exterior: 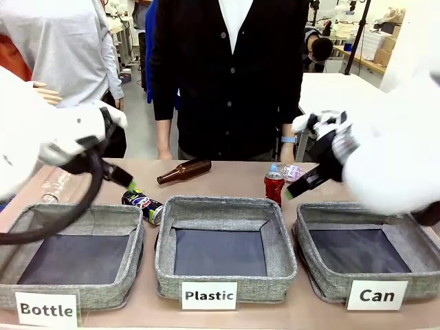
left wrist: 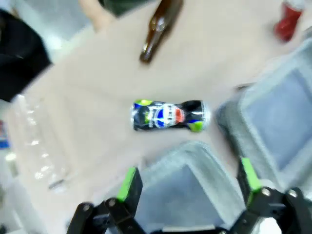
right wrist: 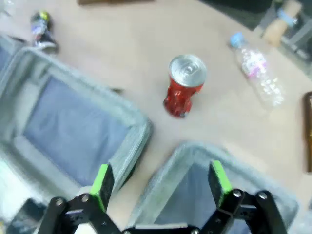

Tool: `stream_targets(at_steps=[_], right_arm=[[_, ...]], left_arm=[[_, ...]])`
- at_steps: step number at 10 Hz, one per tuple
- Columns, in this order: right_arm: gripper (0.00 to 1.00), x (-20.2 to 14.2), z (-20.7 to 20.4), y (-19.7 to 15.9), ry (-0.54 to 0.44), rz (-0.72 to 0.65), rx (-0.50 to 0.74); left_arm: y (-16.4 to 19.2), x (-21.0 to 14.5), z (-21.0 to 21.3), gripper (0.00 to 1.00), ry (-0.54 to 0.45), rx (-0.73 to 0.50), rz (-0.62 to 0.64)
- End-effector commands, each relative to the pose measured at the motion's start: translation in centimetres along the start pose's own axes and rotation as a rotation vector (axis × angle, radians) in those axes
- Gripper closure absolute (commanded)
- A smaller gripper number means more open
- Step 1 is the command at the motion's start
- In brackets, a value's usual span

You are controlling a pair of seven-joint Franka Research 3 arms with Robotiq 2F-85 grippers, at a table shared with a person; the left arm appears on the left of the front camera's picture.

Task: Sort the can waste into the basket.
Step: Pick up the can waste from the table and place it in the right Fabric basket.

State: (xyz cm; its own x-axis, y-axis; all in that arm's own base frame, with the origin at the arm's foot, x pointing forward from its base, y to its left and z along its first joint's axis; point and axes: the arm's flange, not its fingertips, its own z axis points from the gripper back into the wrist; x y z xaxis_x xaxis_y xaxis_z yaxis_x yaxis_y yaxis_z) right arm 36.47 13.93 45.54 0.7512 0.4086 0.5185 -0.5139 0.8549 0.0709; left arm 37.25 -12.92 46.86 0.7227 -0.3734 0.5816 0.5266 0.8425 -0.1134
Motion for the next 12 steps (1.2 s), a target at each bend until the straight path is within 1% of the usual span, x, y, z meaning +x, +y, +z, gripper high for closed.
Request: stream_targets(at_steps=[1, 2, 3, 4, 5, 6, 7, 8, 9, 10, 11, 12], right_arm=[[0.00, -2.2, 8.4, -2.6, 0.037, -0.193, 0.119], [0.00, -4.5, 11.2, -4.9, 0.000, -0.248, 0.182], [0.00, -7.3, 13.6, -8.3, -0.069, -0.310, 0.282], [0.00, -10.3, 14.9, -11.8, -0.148, -0.432, 0.359], [0.00, -13.4, 15.7, -14.9, -0.244, -0.518, 0.457], [0.00, -16.2, 16.0, -18.0, -0.315, -0.602, 0.537], [0.00, -19.2, 16.0, -21.1, -0.386, -0.692, 0.608], [0.00, -21.1, 15.6, -23.2, -0.411, -0.744, 0.644], [0.00, -22.5, 15.0, -25.1, -0.432, -0.809, 0.688], [0.00, -23.3, 14.2, -26.1, -0.462, -0.822, 0.742], [0.00, -23.3, 13.6, -26.1, -0.475, -0.841, 0.738], [0.00, -24.7, 15.0, -24.9, -0.450, -0.851, 0.670]], left_arm=[[2.9, -4.3, 8.2, 0.00, -0.008, -0.142, 0.159], [5.3, -6.4, 10.1, 0.00, -0.012, -0.249, 0.206], [8.6, -8.9, 12.5, 0.00, -0.048, -0.358, 0.251], [12.2, -10.8, 13.5, 0.00, -0.092, -0.425, 0.357], [15.6, -13.0, 14.6, 0.00, -0.168, -0.503, 0.458], [18.7, -15.9, 14.2, 0.00, -0.243, -0.527, 0.586], [21.8, -18.8, 13.0, 0.00, -0.293, -0.576, 0.713], [23.8, -21.8, 12.2, 0.00, -0.334, -0.603, 0.825], [24.7, -23.2, 11.4, 0.00, -0.368, -0.613, 0.899], [25.7, -24.5, 11.2, 0.00, -0.429, -0.623, 0.917], [24.7, -23.8, 11.1, 0.00, -0.455, -0.595, 0.951], [24.5, -22.4, 11.1, 0.00, -0.443, -0.544, 0.925]])
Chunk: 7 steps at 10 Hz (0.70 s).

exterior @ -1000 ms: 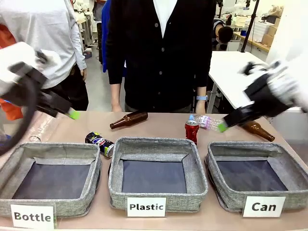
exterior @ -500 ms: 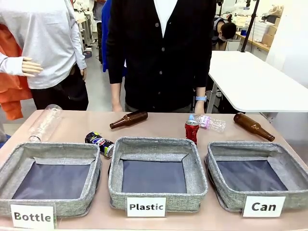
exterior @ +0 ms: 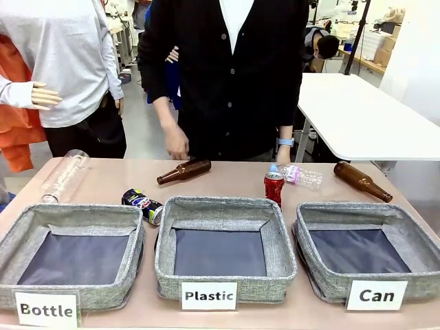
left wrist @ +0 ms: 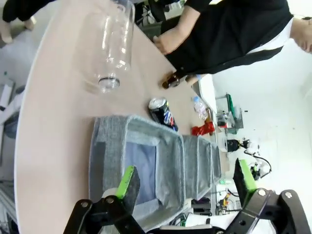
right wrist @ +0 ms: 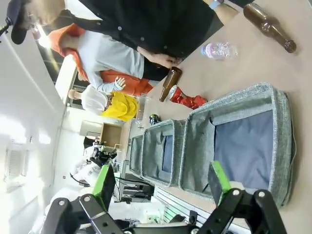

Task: Sort the can waste into the basket.
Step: Pick up the can waste from the table and place it in the right Fabric basket.

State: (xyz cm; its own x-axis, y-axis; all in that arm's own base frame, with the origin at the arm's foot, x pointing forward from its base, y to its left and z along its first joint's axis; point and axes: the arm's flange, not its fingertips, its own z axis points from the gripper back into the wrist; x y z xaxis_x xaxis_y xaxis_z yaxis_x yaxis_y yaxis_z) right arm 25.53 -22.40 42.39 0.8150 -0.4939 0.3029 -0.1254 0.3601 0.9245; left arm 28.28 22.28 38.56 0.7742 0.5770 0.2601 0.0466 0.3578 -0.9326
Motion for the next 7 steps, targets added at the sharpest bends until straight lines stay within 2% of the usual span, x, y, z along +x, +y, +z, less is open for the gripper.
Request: stream_targets(at_steps=[1, 6, 7], right_arm=[[0.00, -0.5, 0.8, 1.4, 0.003, 0.033, -0.035], [0.00, -0.5, 0.8, 1.4, 0.003, 0.033, -0.035], [0.00, -0.5, 0.8, 1.4, 0.003, 0.033, -0.035]], left_arm=[[0.5, -0.6, 1.0, 0.00, 0.022, 0.003, 0.005], [0.6, -0.9, 0.9, 0.00, 0.022, 0.012, 0.034], [-2.1, -0.9, -0.7, 0.00, 0.048, 0.105, -0.056]])
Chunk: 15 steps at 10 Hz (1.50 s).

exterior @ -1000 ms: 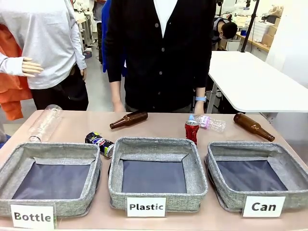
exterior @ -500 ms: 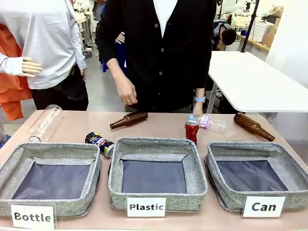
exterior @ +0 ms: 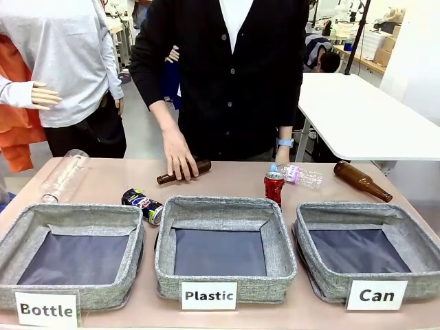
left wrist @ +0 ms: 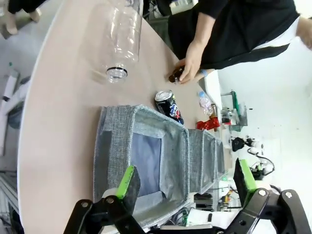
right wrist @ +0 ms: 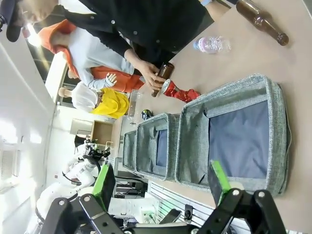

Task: Sort the can waste into the basket.
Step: Pick up the can waste from the table and place it in the right Fabric basket.

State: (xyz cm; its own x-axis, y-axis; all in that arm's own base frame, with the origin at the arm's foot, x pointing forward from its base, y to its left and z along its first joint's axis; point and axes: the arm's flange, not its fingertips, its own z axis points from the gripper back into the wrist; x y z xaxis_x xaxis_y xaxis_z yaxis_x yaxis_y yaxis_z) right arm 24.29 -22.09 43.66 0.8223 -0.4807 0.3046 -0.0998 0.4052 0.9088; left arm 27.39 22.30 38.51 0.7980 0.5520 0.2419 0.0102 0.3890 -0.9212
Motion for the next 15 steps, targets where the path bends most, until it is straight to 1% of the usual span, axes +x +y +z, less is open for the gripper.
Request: stream_targets(at_steps=[1, 2, 3, 4, 5, 6, 7, 8, 9, 10, 11, 12, 13, 14, 15], right_arm=[[0.00, 0.3, 0.0, 0.0, -0.012, 0.028, 0.019], [0.00, 0.3, 0.0, 0.0, -0.012, 0.028, 0.019], [0.00, 0.3, 0.0, 0.0, -0.012, 0.028, 0.019], [0.00, 0.3, 0.0, 0.0, -0.012, 0.028, 0.019], [0.00, 0.3, 0.0, 0.0, -0.012, 0.028, 0.019], [0.00, 0.3, 0.0, 0.0, -0.012, 0.028, 0.019], [0.00, 0.3, 0.0, 0.0, -0.012, 0.028, 0.019], [0.00, 0.3, 0.0, 0.0, -0.012, 0.028, 0.019], [0.00, 0.3, 0.0, 0.0, -0.012, 0.028, 0.019], [0.00, 0.3, 0.0, 0.0, -0.012, 0.028, 0.019], [0.00, 0.3, 0.0, 0.0, -0.012, 0.028, 0.019], [0.00, 0.3, 0.0, 0.0, -0.012, 0.028, 0.019], [0.00, 0.3, 0.0, 0.0, -0.012, 0.028, 0.019], [0.00, 0.3, 0.0, 0.0, -0.012, 0.028, 0.019], [0.00, 0.3, 0.0, 0.0, -0.012, 0.028, 0.019]], left_arm=[[-5.9, 0.9, -3.3, 0.00, 0.113, 0.103, -0.202], [-9.5, 1.5, -5.8, 0.00, 0.156, 0.172, -0.304], [-12.6, 1.9, -8.6, 0.00, 0.151, 0.247, -0.383], [-15.3, 2.2, -11.8, 0.00, 0.211, 0.274, -0.456], [-17.3, 2.2, -16.0, 0.00, 0.232, 0.342, -0.516], [-17.9, 1.8, -19.5, 0.00, 0.275, 0.393, -0.571], [-17.8, 1.1, -22.3, 0.00, 0.295, 0.455, -0.666], [-19.7, 0.6, -17.3, 0.00, 0.242, 0.313, -0.554], [-19.7, 0.6, -17.3, 0.00, 0.242, 0.313, -0.554], [-19.6, -0.2, -21.9, 0.00, 0.282, 0.374, -0.627], [-19.6, 0.7, -23.2, 0.00, 0.356, 0.327, -0.598], [-19.1, 1.7, -24.7, 0.00, 0.403, 0.262, -0.585], [-18.7, 3.0, -25.6, 0.00, 0.458, 0.271, -0.549], [-18.5, 4.0, -23.1, 0.00, 0.534, 0.208, -0.549], [-17.9, 6.1, -16.5, 0.00, 0.525, 0.092, -0.525]])
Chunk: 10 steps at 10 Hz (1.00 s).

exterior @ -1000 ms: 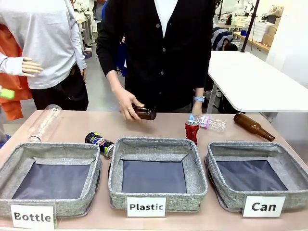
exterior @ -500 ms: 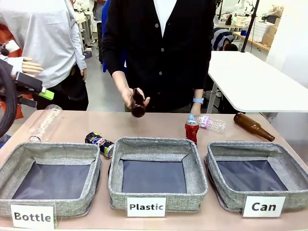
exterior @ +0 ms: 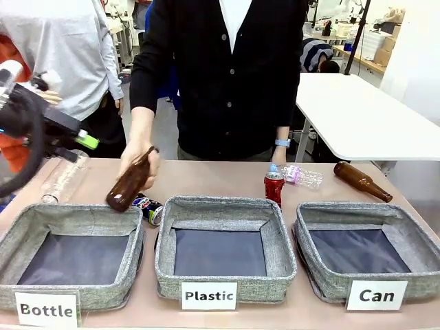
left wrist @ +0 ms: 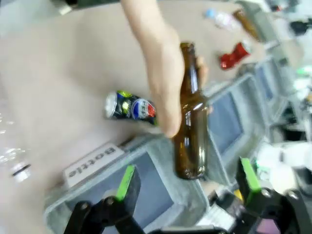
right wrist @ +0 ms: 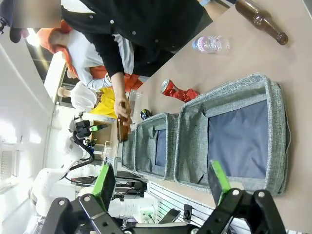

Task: Sort the can waste into the basket.
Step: Pick up the can waste from the table and place it in the right Fabric basket.

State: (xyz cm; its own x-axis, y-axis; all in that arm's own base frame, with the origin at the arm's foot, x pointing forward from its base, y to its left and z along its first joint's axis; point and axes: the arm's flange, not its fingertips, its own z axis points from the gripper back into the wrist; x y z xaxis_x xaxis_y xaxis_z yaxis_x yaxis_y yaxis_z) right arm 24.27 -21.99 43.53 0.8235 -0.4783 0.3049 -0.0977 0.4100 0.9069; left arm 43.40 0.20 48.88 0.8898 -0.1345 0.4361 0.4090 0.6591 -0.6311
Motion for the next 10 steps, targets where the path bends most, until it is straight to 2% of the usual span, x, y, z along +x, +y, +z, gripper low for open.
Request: stream_targets(at_steps=[1, 2, 3, 4, 5, 7, 10], right_arm=[[0.00, 0.4, 0.1, 0.1, -0.014, 0.026, 0.024], [0.00, 0.4, 0.1, 0.1, -0.014, 0.026, 0.024], [0.00, 0.4, 0.1, 0.1, -0.014, 0.026, 0.024], [0.00, 0.4, 0.1, 0.1, -0.014, 0.026, 0.024], [0.00, 0.4, 0.1, 0.1, -0.014, 0.026, 0.024], [0.00, 0.4, 0.1, 0.1, -0.014, 0.026, 0.024], [0.00, 0.4, 0.1, 0.1, -0.014, 0.026, 0.024]], left_arm=[[4.5, -4.8, 14.4, 0.00, -0.131, -0.160, 0.014], [7.5, -10.0, 21.7, 0.00, -0.251, -0.216, 0.072], [10.7, -15.3, 27.0, 0.00, -0.353, -0.246, 0.161], [13.0, -18.5, 29.3, 0.00, -0.404, -0.304, 0.210], [14.6, -20.4, 30.1, 0.00, -0.460, -0.302, 0.285], [15.6, -22.4, 29.9, 0.00, -0.487, -0.346, 0.284], [14.9, -23.4, 28.9, 0.00, -0.466, -0.308, 0.289]])
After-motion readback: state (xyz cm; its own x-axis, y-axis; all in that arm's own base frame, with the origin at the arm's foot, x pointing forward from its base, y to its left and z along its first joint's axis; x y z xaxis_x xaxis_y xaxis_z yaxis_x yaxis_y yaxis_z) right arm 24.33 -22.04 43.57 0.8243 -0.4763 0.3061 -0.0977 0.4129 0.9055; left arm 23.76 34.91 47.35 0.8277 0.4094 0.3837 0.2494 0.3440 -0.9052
